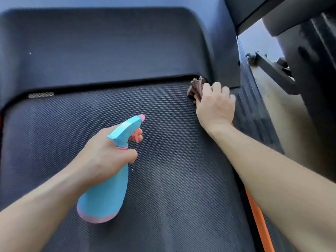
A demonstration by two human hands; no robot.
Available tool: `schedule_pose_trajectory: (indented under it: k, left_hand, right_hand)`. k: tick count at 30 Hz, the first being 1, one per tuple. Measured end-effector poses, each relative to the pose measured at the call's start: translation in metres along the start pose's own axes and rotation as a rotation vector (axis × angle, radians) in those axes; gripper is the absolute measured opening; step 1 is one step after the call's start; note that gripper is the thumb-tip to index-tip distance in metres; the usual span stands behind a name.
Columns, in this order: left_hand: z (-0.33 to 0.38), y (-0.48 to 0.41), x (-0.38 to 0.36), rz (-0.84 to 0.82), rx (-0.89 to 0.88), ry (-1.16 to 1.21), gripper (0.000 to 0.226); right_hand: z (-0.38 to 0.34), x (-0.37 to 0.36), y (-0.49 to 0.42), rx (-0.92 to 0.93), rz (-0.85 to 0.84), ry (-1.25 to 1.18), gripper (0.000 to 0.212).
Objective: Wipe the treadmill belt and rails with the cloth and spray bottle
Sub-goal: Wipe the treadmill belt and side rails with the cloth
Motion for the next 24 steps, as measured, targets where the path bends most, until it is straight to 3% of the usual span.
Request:
schedule_pose_trajectory:
  k: [2, 8, 12, 16, 21, 24]
  left_hand:
    - [0.0, 0.002, 0.002, 0.009, -0.007, -0.006, 0.035]
    - [-0.006, 0.001, 0.004, 0.008, 0.014, 0.007, 0.042]
    - [-0.002, -0.002, 0.001, 0.017, 0.002, -0.02, 0.041]
    - [0.002, -0.004, 0.0, 0.02, -0.003, -0.026, 0.04]
    - [0.009, 0.002, -0.001, -0.007, -0.053, -0.039, 0.039]
    - [0.002, 0.005, -0.002, -0.001, -0.042, -0.033, 0.041]
  right_hand:
    - [0.004, -0.001, 0.01, -0.008, -0.033, -0.002, 0.029]
    - [0.029, -0.007, 0.068, 0.148, -0.034, 0.114, 0.033]
    - [0.013, -0.002, 0.021, 0.063, 0.034, 0.032, 0.03]
    - [0.006, -0.002, -0.004, -0.019, -0.055, -0.036, 0.031]
    - [0.028, -0.002, 0.069, 0.181, -0.054, 0.06, 0.034]
    - [0.034, -0.006, 0.063, 0.217, -0.072, 0.085, 0.034]
Point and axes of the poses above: each hand's wrist, its own y-axis away from the middle knuckle, its own x-axis out of the back of the hand, z = x × y, the point moved 8 cm from there along -y, towards the middle knuckle, and after that the axes turned 12 degrees about -z, right-handed, at the moved point
